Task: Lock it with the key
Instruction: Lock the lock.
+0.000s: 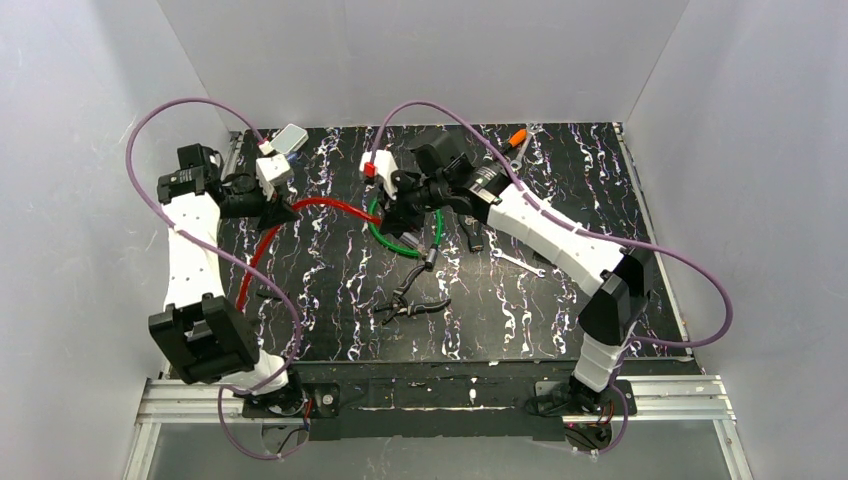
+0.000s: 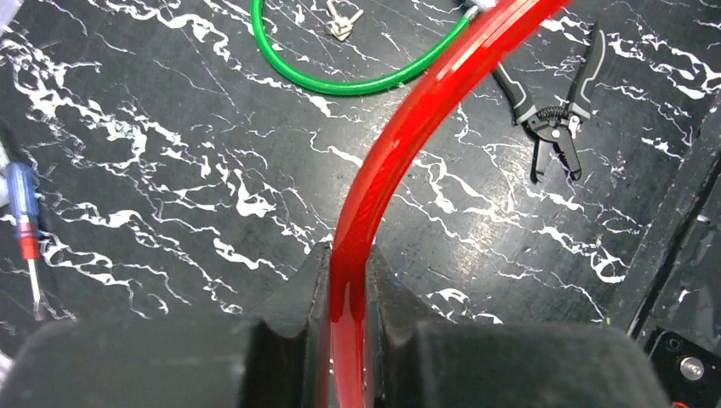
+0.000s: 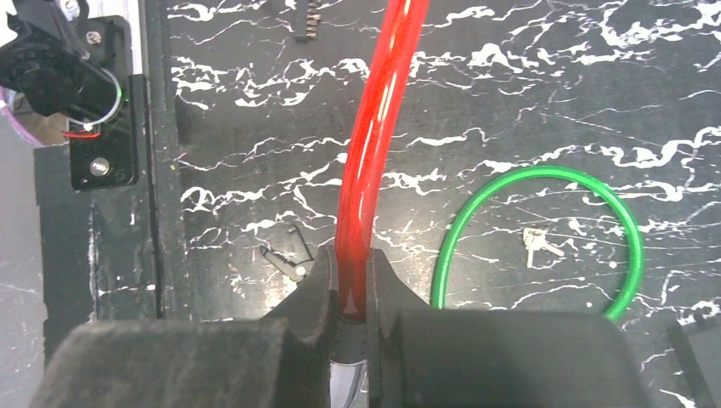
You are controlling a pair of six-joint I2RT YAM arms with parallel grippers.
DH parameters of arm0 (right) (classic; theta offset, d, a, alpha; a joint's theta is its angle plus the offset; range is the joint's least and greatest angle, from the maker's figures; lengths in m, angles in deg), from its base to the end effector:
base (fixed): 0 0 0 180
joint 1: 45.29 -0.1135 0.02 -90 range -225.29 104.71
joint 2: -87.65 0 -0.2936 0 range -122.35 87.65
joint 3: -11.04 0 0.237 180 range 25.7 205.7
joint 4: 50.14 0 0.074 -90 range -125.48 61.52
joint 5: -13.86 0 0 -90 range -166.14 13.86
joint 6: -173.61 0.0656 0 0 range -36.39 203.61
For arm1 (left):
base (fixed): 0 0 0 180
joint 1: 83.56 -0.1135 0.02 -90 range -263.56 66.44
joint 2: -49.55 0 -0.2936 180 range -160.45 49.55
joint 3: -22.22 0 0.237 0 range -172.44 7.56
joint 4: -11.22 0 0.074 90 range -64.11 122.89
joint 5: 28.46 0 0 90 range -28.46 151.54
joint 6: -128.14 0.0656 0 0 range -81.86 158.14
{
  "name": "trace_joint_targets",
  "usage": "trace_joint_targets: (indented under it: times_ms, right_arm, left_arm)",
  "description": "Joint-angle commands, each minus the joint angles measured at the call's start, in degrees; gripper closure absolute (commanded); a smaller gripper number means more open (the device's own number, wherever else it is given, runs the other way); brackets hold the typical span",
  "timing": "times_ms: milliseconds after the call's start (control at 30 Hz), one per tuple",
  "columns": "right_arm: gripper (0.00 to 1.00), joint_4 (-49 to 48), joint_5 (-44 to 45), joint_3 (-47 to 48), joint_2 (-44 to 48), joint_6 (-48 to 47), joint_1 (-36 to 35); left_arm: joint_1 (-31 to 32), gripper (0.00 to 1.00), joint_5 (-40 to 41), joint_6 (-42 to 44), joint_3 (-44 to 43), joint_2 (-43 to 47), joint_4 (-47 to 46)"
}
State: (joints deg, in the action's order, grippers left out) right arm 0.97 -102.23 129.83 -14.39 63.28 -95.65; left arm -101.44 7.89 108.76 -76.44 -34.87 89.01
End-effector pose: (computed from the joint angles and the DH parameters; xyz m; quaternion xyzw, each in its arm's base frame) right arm 0.2444 0.3402 0.3939 -0.5844 0.6418 0.3106 0.3874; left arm 0.2746 0.0331 0.3629 0.4784 0.7325 -0.1722 0.4528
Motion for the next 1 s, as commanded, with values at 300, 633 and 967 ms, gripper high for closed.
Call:
trace_joint_targets:
  times_ms: [300,633,967]
  right_arm:
    - [0.12,-18.8,4.8,3.3,4.8,9.1,11.1]
    - [0.02,-6.8,9.2,14.4,5.0,-8.5,11.3]
    - [0.02,4.5,10.5,19.8,5.8,-18.9,7.7]
  left_arm:
    - [-0.2,1.00,-0.1,-39.4,-15.8,15.8,0.4]
    - [-0.2,1.00,6.4,-63.8,-23.7,17.2,0.3]
    - [0.3,1.00,7.4,-76.1,-24.6,16.7,2.3]
